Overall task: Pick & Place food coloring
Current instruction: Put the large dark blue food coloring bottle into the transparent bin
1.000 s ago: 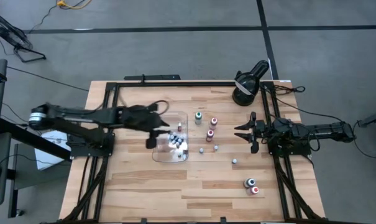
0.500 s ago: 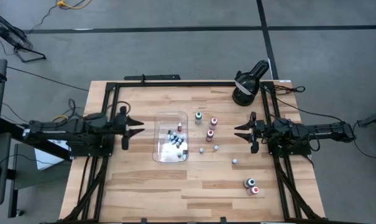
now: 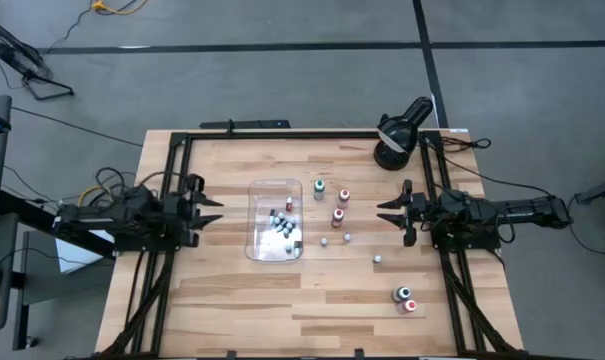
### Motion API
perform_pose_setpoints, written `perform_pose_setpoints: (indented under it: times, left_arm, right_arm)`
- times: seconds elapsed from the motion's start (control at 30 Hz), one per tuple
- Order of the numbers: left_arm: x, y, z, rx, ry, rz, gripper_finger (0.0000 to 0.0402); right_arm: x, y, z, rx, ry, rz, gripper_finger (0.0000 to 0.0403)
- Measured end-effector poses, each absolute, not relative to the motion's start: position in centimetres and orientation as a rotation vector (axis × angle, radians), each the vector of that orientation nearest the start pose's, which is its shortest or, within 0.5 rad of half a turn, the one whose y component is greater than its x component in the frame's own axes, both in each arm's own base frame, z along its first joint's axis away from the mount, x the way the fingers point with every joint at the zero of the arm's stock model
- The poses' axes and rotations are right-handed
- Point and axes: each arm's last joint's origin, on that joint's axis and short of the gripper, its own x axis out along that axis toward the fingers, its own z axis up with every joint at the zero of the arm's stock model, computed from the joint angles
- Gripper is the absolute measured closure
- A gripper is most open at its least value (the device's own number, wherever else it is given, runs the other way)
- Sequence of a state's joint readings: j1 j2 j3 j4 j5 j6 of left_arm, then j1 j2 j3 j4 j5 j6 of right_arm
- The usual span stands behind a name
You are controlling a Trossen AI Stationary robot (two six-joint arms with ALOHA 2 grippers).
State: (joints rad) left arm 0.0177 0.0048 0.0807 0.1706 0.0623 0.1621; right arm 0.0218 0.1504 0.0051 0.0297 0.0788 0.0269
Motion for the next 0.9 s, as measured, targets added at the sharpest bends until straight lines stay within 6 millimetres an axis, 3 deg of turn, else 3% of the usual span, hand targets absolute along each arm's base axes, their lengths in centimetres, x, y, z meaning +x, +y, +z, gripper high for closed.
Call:
perform_pose_setpoints:
  times: [0.13, 0.4, 0.63, 0.9]
  left_arm:
    - [9.2, 0.0, 19.7, 0.118, -0.322, -0.031, 0.0284]
    - [9.1, 0.1, 20.0, -0.026, -0.355, -0.003, 0.0284]
    - [9.4, -0.2, 19.1, -0.052, -0.256, -0.100, 0.0284]
    - [9.6, 0.0, 18.0, -0.105, -0.147, -0.040, 0.0284]
  right_arm:
    - [10.6, 0.0, 15.6, 0.021, 0.115, -0.058, 0.0290]
    - [10.6, 0.0, 15.6, 0.021, 0.115, -0.058, 0.0290]
    - [10.6, 0.0, 15.6, 0.021, 0.115, -0.058, 0.0290]
    - [10.6, 0.0, 15.6, 0.021, 0.115, -0.058, 0.0290]
